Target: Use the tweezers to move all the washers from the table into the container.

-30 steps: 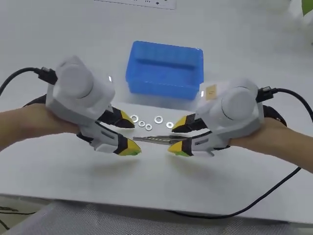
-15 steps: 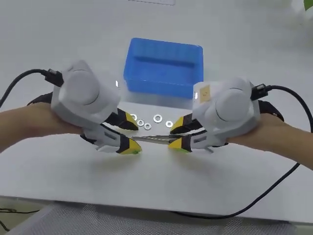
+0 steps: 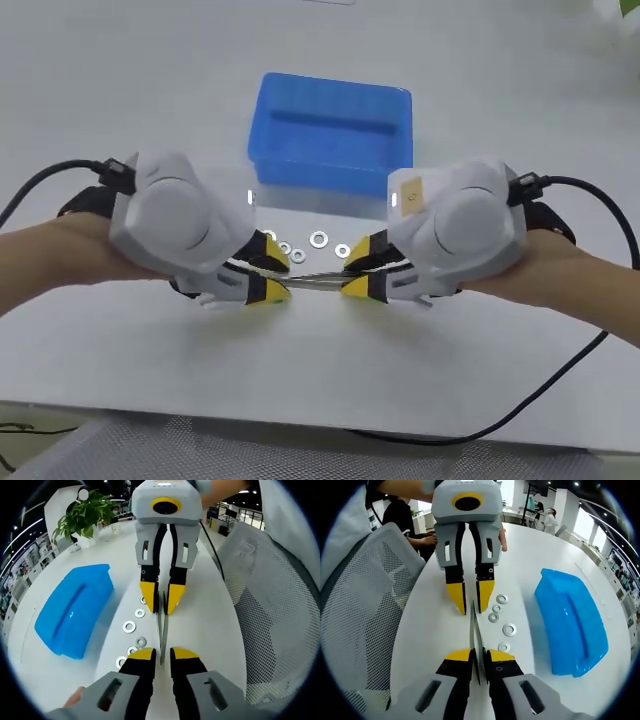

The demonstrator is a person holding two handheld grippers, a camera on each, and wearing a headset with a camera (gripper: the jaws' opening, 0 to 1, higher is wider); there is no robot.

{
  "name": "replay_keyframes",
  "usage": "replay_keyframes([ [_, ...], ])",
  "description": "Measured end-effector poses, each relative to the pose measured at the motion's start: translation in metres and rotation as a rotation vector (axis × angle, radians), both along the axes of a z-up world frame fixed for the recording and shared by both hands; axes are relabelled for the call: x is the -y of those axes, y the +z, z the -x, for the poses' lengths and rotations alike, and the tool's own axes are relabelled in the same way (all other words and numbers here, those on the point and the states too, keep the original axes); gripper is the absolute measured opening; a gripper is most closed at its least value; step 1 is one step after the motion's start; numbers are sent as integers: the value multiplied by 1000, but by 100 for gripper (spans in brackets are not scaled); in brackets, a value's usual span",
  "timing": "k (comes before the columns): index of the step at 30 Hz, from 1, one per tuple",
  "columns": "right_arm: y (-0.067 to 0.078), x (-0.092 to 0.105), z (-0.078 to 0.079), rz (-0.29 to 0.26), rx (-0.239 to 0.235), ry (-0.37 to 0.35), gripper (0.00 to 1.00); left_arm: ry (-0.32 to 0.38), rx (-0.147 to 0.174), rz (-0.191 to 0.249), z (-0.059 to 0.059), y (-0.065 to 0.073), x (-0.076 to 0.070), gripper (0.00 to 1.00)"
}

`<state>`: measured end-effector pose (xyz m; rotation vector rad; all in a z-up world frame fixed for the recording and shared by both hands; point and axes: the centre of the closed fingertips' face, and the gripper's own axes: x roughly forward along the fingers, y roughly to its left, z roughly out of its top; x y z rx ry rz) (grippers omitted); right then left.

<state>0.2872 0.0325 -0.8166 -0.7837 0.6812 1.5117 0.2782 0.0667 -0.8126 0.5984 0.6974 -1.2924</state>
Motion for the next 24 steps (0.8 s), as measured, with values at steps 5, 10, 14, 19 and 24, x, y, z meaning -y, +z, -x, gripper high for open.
replay_keyframes([
  [5,0,0,0,4,6,6,12,14,16,0,-2,-1,0,6],
  [10,0,0,2,12,16,37,10,18,22,-17,-3,-1,-1,5],
  [14,0,0,4,15,40,73,8,18,-4,-12,-3,0,-3,5],
  [19,1,-2,5,-17,67,86,6,35,-27,1,-1,9,-3,5],
  [24,3,-8,7,-45,92,87,6,18,-20,-22,4,13,-7,5],
])
